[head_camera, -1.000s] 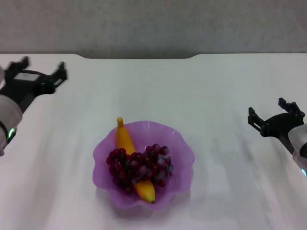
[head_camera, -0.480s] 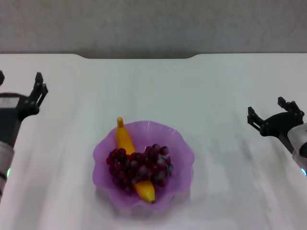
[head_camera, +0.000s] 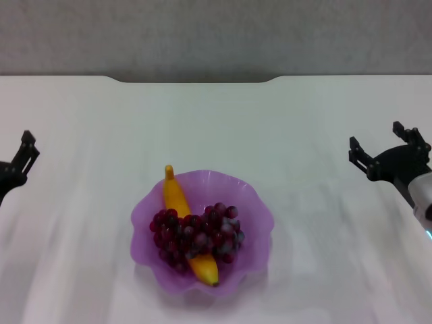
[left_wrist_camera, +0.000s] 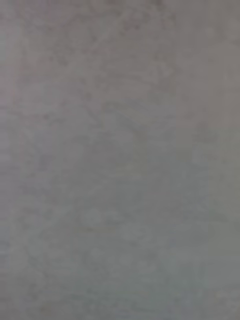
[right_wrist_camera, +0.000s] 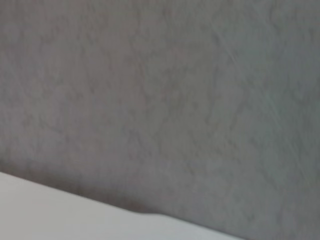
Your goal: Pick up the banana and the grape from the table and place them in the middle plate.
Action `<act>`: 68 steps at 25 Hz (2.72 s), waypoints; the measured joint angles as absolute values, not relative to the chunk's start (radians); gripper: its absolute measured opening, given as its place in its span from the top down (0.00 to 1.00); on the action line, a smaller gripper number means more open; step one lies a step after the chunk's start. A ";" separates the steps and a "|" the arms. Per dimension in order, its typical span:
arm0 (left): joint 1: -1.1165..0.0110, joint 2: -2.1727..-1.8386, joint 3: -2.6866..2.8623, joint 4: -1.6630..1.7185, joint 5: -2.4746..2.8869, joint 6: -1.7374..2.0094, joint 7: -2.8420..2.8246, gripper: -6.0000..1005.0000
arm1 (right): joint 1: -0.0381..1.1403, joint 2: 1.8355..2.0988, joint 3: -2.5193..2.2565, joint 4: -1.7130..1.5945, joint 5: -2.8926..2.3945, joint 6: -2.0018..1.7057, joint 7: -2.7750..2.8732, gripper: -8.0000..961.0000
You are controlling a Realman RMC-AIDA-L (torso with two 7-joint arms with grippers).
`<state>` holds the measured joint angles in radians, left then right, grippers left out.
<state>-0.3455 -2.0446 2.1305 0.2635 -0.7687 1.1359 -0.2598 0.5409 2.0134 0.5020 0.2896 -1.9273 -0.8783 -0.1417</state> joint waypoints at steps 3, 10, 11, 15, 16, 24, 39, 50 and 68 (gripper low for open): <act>-0.342 -2.048 2.122 0.249 -0.772 1.118 -0.277 0.11 | 0.530 2.013 0.498 0.279 -1.941 -0.948 -0.168 0.08; -0.337 -2.049 2.122 0.245 -0.782 1.061 -0.381 0.11 | 0.471 2.017 0.493 0.275 -1.943 -1.158 -0.210 0.08; -0.337 -2.049 2.124 0.245 -0.782 1.048 -0.386 0.11 | 0.464 2.018 0.492 0.276 -1.943 -1.168 -0.212 0.08; -0.339 -2.050 2.128 0.244 -0.778 1.025 -0.390 0.11 | 0.457 2.016 0.493 0.278 -1.941 -1.175 -0.205 0.08; -0.338 -2.050 2.128 0.244 -0.779 1.025 -0.391 0.11 | 0.457 2.016 0.495 0.278 -1.939 -1.175 -0.195 0.07; -0.340 -2.050 2.129 0.244 -0.780 1.021 -0.433 0.11 | 0.458 2.013 0.506 0.262 -1.926 -1.167 0.041 0.07; -0.350 -2.048 2.131 0.244 -0.773 1.002 -0.417 0.11 | 0.481 2.012 0.511 0.230 -1.907 -1.053 0.086 0.07; -0.363 -2.049 2.131 0.243 -0.764 0.990 -0.357 0.11 | 0.512 2.013 0.503 0.225 -1.916 -0.944 0.080 0.08; -0.382 -2.053 2.143 0.250 -0.768 0.925 -0.202 0.11 | 0.517 2.014 0.491 0.219 -1.917 -0.943 0.074 0.07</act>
